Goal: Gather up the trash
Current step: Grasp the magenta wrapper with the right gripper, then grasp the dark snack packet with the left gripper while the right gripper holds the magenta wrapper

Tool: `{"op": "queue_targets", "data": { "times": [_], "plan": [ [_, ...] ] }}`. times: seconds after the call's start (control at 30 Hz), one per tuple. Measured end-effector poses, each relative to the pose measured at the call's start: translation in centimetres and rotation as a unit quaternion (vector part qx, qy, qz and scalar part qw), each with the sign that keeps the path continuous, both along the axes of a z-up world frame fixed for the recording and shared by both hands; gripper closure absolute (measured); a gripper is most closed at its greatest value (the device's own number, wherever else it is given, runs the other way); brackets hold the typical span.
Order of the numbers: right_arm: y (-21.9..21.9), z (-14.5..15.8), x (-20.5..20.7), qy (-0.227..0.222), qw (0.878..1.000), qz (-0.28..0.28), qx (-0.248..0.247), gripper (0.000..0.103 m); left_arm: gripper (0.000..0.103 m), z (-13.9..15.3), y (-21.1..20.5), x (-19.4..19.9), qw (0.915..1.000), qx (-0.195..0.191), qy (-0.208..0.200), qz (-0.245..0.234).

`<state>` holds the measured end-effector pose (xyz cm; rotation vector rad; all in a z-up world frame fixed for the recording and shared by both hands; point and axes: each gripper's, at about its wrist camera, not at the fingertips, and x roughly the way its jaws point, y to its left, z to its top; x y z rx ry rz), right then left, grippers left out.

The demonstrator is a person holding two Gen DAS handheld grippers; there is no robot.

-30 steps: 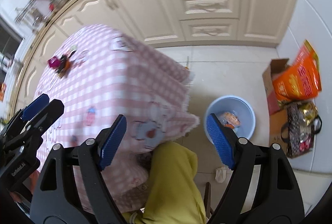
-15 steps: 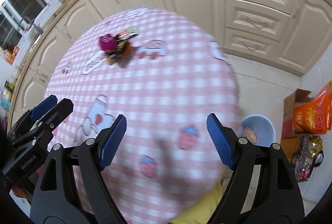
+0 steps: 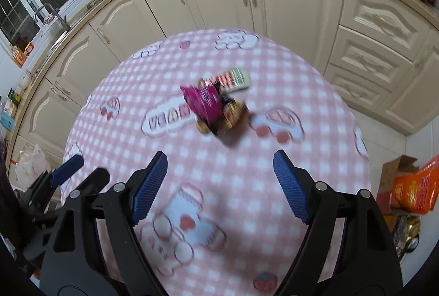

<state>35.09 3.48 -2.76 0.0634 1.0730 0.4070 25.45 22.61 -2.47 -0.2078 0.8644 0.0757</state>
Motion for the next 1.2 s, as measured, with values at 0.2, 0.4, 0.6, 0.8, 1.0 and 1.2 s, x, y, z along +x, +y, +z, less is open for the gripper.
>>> {"op": "queue_targets", "data": {
  "times": [0.2, 0.4, 0.6, 0.8, 1.0, 1.2],
  "plan": [
    [2.5, -1.3, 3.3, 0.015, 1.000, 0.008, -0.009, 0.024, 0.029, 0.1, 2.6, 1.4, 0.9996, -0.013, 0.004, 0.024],
    [4.5, -3.2, 5.7, 0.021, 0.999, 0.011, -0.027, 0.044, 0.029, -0.8, 3.8, 2.4, 0.9989, -0.024, 0.017, 0.037],
    [2.3, -2.2, 5.8, 0.010, 1.000, -0.014, 0.009, 0.074, 0.029, -1.3, 3.4, 3.1, 0.9991, -0.020, 0.021, 0.032],
    [-0.6, 1.0, 4.4, -0.020, 0.999, -0.015, 0.046, 0.074, 0.029, -0.9, 1.1, 4.2, 0.9992, -0.029, 0.024, 0.011],
    [-4.6, 1.9, 3.7, -0.029, 0.997, -0.035, 0.059, 0.074, 0.018, -0.4, -2.4, 6.5, 0.9988, -0.035, 0.024, -0.025],
    [-8.5, 0.7, 3.8, -0.018, 0.996, -0.062, 0.062, 0.074, 0.018, -1.9, -5.1, 11.1, 0.9965, -0.053, 0.058, -0.028]
  ]
}}
